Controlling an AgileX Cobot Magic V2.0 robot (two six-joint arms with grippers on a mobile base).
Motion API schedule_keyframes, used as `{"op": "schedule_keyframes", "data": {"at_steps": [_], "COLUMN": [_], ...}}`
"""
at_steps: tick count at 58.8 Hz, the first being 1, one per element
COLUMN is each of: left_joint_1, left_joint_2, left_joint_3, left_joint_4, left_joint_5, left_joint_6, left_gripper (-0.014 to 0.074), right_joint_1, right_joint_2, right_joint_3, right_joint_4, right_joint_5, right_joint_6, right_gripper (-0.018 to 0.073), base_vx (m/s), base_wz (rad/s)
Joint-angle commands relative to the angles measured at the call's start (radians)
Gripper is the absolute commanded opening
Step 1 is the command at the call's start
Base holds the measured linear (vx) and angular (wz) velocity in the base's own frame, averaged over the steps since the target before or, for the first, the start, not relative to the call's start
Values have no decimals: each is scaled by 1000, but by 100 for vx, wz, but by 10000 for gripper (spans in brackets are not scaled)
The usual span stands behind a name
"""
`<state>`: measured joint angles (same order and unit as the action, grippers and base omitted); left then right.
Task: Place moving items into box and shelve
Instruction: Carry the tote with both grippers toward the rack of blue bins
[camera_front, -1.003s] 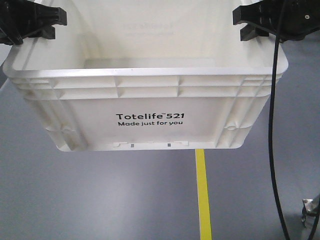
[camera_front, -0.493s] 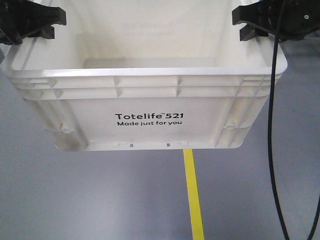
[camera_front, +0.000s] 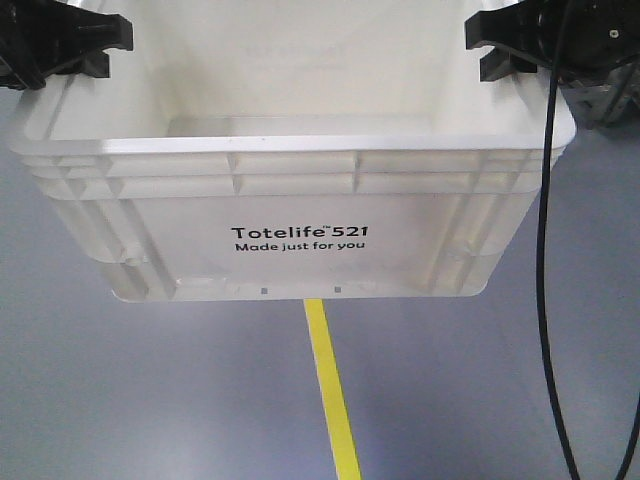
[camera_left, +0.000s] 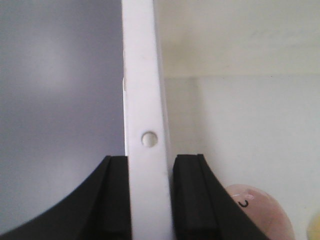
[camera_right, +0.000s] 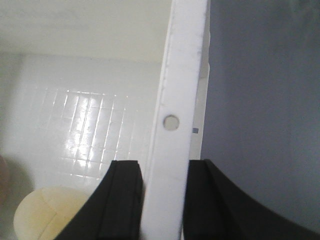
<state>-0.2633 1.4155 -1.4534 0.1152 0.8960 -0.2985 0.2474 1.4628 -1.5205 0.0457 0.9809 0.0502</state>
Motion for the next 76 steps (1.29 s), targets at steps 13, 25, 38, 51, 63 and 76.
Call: {"op": "schedule_keyframes", "data": {"at_steps": [13,25,38,51,63,76], "left_joint_1": [0,0,0,0,0,0], "left_joint_2": [-46,-46,-46,-46,-46,-46], "left_joint_3": [-44,-44,-44,-44,-44,-44], "left_joint_4": [42,42,42,42,42,42], "left_joint_5": [-147,-146,-146,-147,-146,-147], "left_joint_6": [0,0,0,0,0,0], "left_gripper": [-22,-22,-22,-22,-22,-22], "right_joint_1": [-6,-6,-6,-6,-6,-6], "right_joint_2": [-53,-53,-53,-53,-53,-53], "right_joint_3": [-45,-45,-45,-45,-45,-45], "right_joint_4": [12,12,12,12,12,12], "right_joint_5": [-125,-124,-124,-124,-124,-124], "right_joint_6": [-15,-15,-15,-15,-15,-15], "right_gripper": [-13,-13,-13,-13,-13,-13], "base_vx": [59,57,53,50,46,42], "base_wz": [-36,-41,-51,-62,-72,-75]}}
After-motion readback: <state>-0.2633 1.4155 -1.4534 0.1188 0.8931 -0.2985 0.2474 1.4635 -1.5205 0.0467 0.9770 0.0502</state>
